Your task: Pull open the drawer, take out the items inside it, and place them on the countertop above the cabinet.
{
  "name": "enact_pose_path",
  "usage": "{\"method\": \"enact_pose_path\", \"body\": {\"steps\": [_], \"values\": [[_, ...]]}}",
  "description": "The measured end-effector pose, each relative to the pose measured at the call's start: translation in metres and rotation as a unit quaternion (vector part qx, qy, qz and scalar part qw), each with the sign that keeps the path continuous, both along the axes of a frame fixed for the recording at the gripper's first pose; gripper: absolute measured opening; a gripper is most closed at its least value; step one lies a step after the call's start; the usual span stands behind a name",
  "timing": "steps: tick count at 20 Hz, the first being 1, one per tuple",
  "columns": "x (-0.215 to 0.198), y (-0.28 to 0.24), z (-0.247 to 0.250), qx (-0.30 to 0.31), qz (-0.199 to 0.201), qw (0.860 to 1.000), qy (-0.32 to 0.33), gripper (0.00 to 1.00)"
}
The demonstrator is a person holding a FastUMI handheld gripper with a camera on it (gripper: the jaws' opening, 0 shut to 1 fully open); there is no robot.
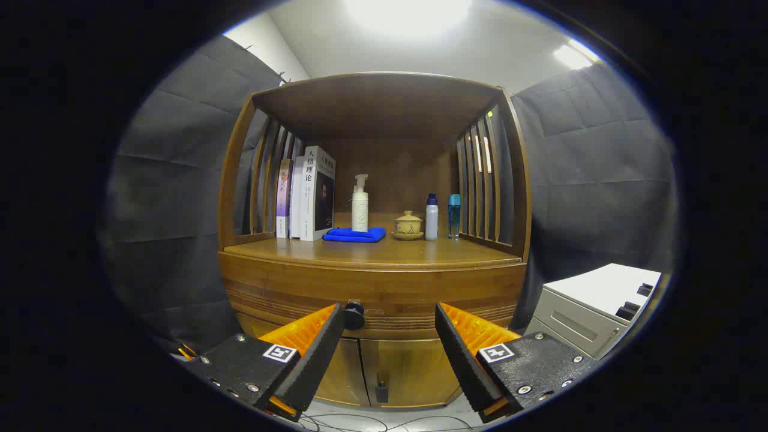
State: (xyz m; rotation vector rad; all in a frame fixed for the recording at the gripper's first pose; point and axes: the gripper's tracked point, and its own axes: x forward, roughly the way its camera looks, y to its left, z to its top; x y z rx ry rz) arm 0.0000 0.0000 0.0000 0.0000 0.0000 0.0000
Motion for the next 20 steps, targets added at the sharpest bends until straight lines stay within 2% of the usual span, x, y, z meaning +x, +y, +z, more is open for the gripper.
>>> {"method": "enact_pose_path", "body": {"steps": [20], "values": [[-0.0029, -0.0008, 0.0067, 0.015, 0.010, 1.000, -0.017, 0.94]]}}
